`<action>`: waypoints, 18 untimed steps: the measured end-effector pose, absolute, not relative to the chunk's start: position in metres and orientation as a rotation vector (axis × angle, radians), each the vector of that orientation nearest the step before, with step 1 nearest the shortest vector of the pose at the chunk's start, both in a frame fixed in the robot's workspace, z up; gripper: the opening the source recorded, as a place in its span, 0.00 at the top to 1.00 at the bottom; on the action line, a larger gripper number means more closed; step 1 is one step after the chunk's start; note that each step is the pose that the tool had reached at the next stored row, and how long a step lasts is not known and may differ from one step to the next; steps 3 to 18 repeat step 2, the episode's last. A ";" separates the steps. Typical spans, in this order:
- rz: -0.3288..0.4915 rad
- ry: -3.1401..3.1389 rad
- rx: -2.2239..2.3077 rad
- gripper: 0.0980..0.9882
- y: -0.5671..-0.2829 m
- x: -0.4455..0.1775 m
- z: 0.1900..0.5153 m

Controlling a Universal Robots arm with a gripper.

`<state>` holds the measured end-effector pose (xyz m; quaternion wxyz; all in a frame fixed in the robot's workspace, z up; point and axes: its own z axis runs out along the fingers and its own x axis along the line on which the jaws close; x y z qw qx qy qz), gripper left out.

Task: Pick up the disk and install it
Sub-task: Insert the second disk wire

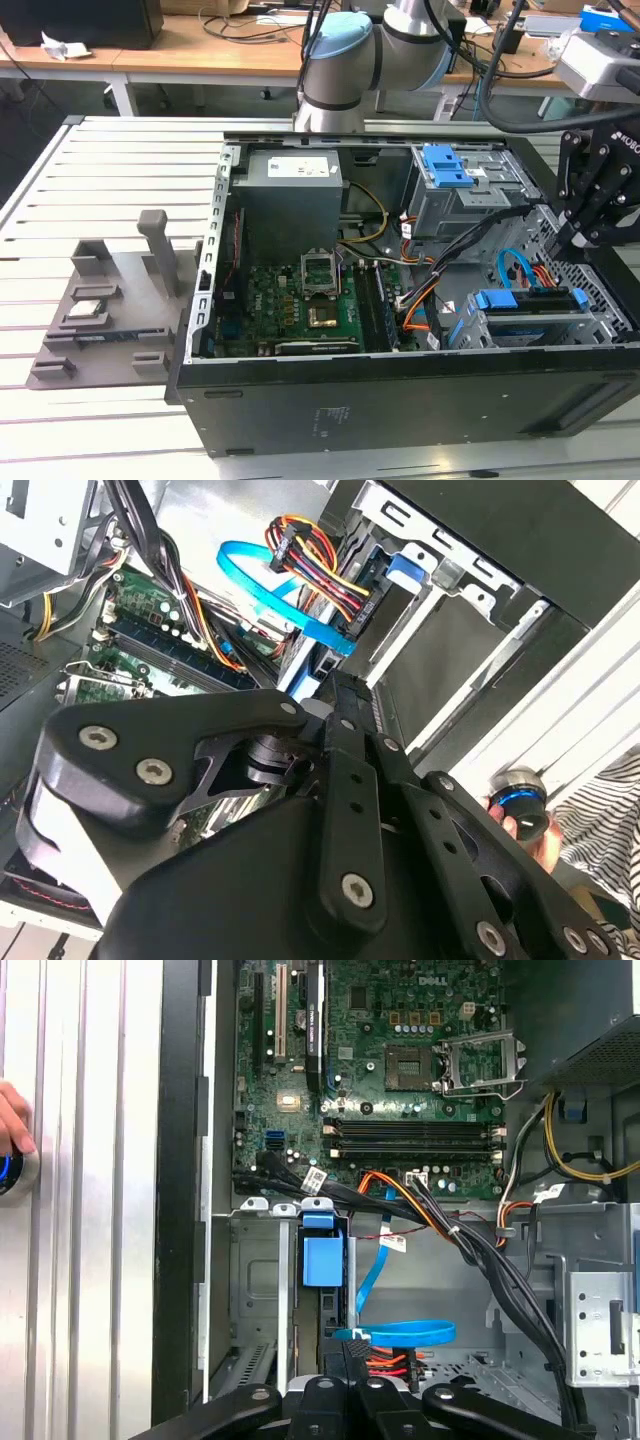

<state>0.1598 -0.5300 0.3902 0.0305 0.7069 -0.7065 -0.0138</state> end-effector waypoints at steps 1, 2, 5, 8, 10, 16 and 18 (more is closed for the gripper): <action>-0.043 -2.178 2.179 0.99 -0.530 0.160 0.390; -0.043 -2.178 2.179 0.99 -0.530 0.160 0.390; -0.043 -2.178 2.179 0.99 -0.530 0.160 0.390; -0.043 -2.178 2.179 0.99 -0.530 0.160 0.390; -0.043 -2.178 2.179 0.99 -0.530 0.160 0.390; -0.043 -2.178 2.179 0.99 -0.530 0.160 0.390; -0.043 -2.178 2.179 0.99 -0.530 0.160 0.390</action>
